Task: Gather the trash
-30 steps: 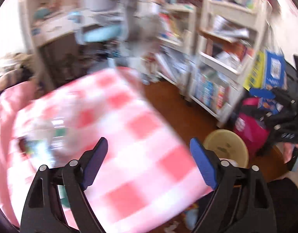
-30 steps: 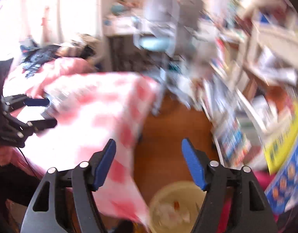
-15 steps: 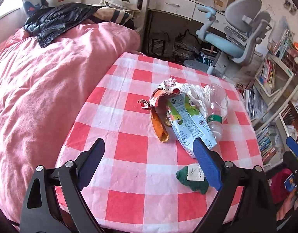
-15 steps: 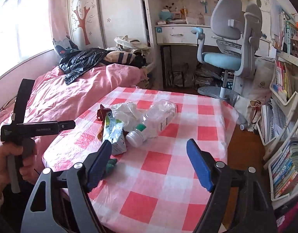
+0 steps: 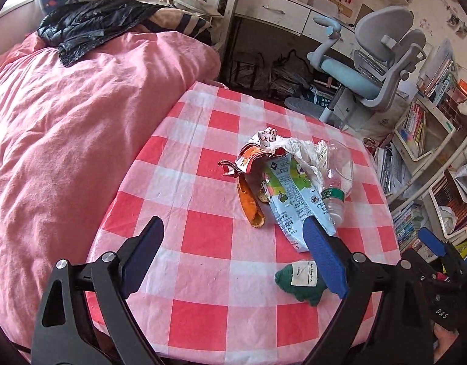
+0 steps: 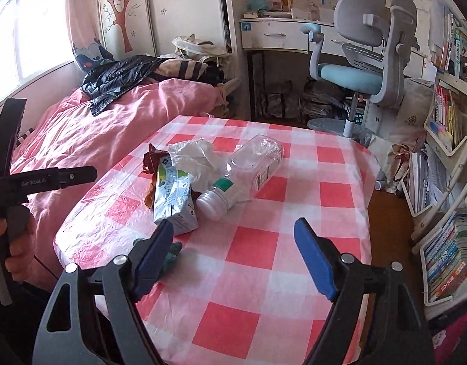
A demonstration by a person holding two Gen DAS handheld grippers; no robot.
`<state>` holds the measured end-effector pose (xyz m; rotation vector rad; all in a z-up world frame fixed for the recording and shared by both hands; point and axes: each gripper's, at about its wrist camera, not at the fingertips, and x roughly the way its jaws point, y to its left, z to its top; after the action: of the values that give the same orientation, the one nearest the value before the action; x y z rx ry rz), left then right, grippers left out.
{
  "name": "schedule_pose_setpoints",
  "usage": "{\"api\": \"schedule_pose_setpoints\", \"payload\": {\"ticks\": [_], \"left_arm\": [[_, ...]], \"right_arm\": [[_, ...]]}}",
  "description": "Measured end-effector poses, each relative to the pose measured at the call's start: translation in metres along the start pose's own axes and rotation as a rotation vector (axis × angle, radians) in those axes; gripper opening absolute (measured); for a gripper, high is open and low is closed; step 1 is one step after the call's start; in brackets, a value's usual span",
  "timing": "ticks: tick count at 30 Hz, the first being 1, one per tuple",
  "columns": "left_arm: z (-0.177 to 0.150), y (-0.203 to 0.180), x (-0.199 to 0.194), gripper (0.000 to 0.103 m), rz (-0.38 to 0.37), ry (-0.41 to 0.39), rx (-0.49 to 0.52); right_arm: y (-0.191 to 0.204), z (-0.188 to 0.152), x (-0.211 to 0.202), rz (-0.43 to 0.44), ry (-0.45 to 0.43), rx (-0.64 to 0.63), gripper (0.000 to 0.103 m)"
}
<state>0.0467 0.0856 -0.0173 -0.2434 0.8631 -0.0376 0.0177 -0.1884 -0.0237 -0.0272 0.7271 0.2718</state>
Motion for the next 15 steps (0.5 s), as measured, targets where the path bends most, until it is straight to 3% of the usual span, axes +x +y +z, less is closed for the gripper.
{"api": "schedule_pose_setpoints", "payload": {"ticks": [15], "left_arm": [[-0.0025, -0.0017, 0.004, 0.089, 0.002, 0.014, 0.006]], "right_arm": [[0.0033, -0.0007, 0.0044, -0.012, 0.014, -0.025, 0.079]]}}
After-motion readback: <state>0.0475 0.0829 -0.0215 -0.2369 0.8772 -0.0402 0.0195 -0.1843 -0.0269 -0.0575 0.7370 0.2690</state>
